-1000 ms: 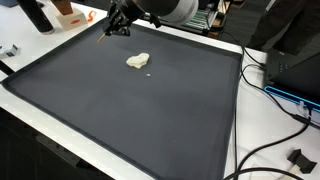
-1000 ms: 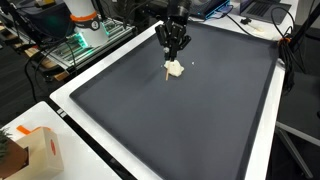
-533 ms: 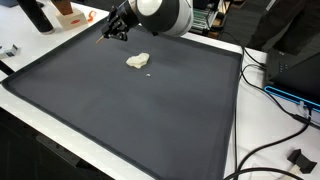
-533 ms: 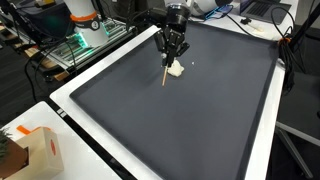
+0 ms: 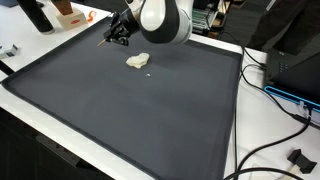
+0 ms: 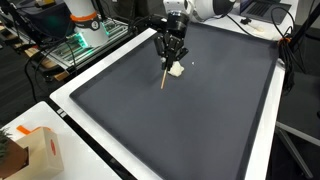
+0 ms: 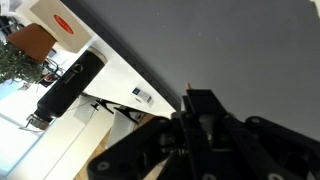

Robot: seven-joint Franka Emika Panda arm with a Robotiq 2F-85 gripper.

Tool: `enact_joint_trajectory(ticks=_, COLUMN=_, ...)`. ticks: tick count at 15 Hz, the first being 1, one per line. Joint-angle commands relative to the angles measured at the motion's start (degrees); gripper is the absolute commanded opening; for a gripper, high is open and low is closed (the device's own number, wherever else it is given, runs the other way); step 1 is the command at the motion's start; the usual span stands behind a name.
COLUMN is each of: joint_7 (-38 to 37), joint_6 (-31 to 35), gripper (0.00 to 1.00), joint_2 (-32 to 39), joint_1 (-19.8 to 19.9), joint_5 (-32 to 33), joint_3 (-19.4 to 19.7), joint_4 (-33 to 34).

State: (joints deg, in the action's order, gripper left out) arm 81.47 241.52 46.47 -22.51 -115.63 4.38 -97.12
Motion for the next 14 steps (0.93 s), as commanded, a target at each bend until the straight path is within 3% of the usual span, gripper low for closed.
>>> enact_joint_trajectory(ticks=1, joint_7=2.4, joint_6=1.3, gripper=0.03, joint_2=1.1, joint_1=-0.7, joint_5=-2.3, joint_3=0.5, joint_4=1.3)
enact_joint_trajectory(ticks=14, joint_7=14.3, joint_6=1.3, gripper=0.03, joint_2=3.1, joint_1=-6.0, joint_5=-8.7, joint_3=6.9, joint_4=0.5)
